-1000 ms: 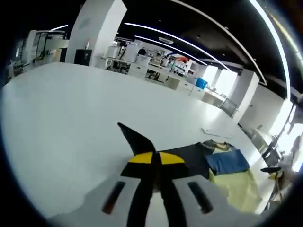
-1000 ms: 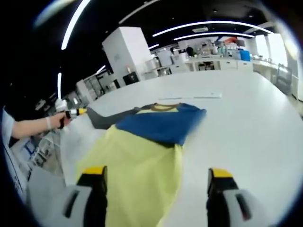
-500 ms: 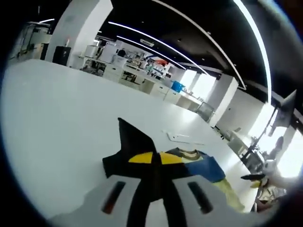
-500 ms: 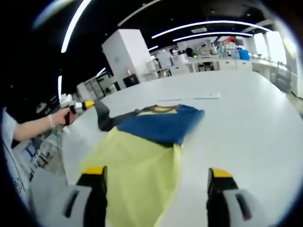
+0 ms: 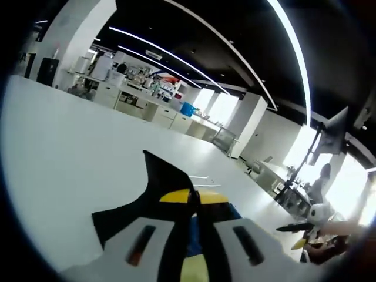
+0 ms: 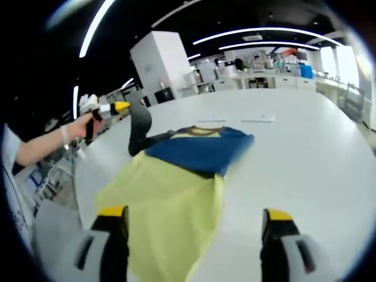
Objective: Fold the garment on the visible template until the final outline fits inside the template.
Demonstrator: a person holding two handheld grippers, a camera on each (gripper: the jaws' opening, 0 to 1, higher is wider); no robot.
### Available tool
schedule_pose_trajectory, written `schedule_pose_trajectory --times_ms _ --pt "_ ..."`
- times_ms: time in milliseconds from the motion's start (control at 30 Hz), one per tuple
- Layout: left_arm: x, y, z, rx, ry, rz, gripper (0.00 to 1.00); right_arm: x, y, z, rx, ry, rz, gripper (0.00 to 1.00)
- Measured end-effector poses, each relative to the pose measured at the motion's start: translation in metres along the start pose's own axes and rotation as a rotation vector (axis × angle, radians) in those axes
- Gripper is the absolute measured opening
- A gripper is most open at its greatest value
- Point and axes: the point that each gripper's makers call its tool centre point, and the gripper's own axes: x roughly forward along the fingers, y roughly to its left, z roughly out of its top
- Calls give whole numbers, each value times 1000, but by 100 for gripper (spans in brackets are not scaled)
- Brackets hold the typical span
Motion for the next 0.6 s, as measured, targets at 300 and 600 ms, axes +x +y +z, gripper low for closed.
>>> schedule_pose_trajectory --times_ms 300,600 --pt "37 -54 -17 16 21 -85 0 -1 0 -7 29 5 11 94" --pt "55 -86 -35 53 54 -137 0 -2 -2 -9 34 7 11 94"
